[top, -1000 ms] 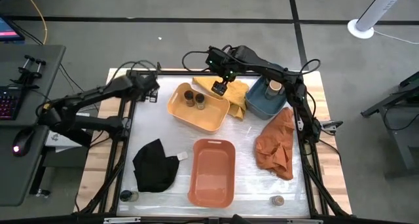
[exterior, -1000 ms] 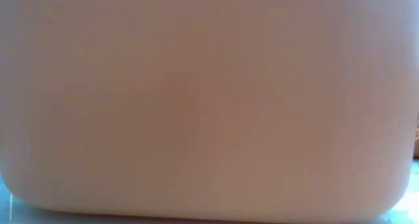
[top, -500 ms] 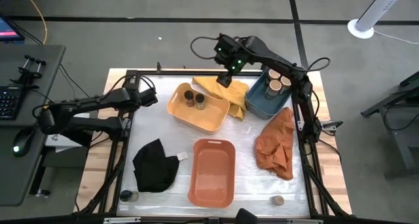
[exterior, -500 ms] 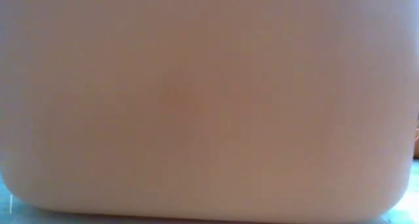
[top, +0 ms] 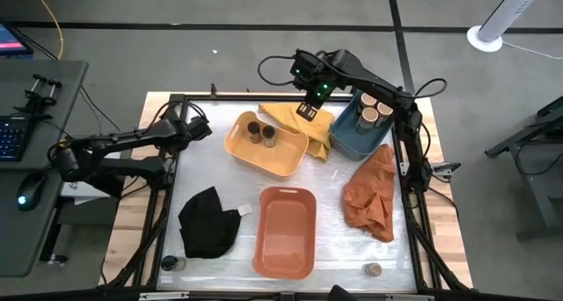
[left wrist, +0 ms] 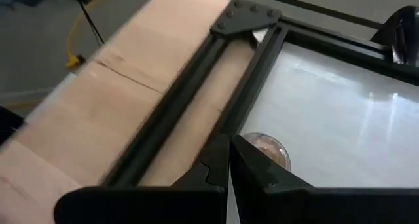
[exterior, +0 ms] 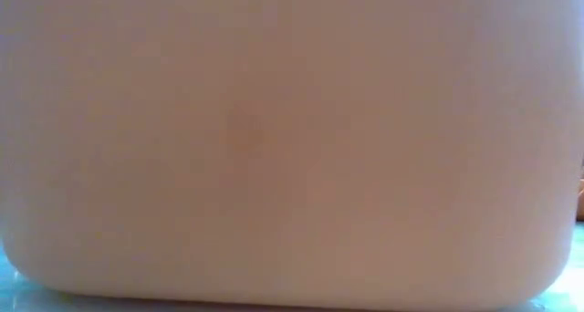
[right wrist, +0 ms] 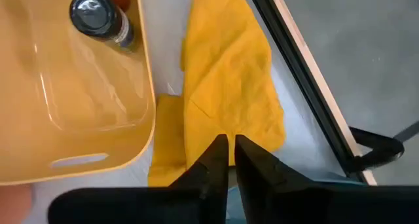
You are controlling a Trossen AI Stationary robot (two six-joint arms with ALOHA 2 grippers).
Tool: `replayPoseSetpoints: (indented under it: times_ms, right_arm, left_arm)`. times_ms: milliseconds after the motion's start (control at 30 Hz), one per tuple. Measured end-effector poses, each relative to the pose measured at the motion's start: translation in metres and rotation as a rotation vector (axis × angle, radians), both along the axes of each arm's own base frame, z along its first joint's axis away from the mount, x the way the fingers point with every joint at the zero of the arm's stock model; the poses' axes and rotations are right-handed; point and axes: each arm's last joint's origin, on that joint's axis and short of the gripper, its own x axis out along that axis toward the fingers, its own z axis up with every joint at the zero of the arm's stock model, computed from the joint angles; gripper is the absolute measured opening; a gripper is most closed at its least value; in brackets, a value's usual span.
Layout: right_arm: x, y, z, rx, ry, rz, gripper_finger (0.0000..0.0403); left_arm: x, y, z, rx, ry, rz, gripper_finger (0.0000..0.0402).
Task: Sort spices by type
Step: Put the top brown seasoning bottle into the orange bin
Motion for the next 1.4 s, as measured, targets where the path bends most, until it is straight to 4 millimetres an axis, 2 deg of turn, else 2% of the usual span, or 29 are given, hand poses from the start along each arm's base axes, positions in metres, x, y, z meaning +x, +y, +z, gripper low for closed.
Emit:
replayPoseSetpoints:
  times_ms: [133, 200, 367, 633, 833, 1000, 1300, 1400]
  right_arm:
    - [-0.001, 0.001, 0.0, 0.015, 0.005, -0.041, 0.0018]
    - [-0.002, 0.001, 0.0, 0.02, 0.011, -0.048, 0.0005]
    - [-0.001, 0.005, 0.001, 0.026, 0.002, -0.047, 0.0005]
    - [0.0, 0.007, 0.001, 0.032, -0.003, -0.042, 0.0001]
    - [-0.005, 0.009, 0.008, 0.027, -0.022, -0.045, 0.0001]
    - [-0.011, 0.011, 0.016, 0.02, -0.04, -0.047, 0.0001]
    - [-0.023, 0.002, 0.025, 0.004, -0.061, -0.066, 0.0]
    - [-0.026, -0.002, 0.026, 0.002, -0.063, -0.079, 0.0]
  left_arm:
    - [-0.002, 0.001, -0.011, 0.014, -0.02, 0.013, 0.0]
    - [-0.004, 0.0, -0.012, 0.029, -0.006, 0.026, 0.0]
    - [-0.004, 0.002, -0.013, 0.062, 0.034, 0.012, 0.0]
    - [-0.004, 0.01, -0.025, -0.022, 0.14, 0.002, 0.0]
    - [0.006, 0.016, -0.039, -0.069, 0.117, -0.012, 0.0]
    - [0.014, 0.012, -0.046, -0.129, 0.068, -0.058, 0.0]
    - [0.036, -0.008, -0.047, -0.184, -0.052, -0.218, 0.0]
    - [0.045, -0.013, -0.038, -0.203, -0.093, -0.262, 0.0]
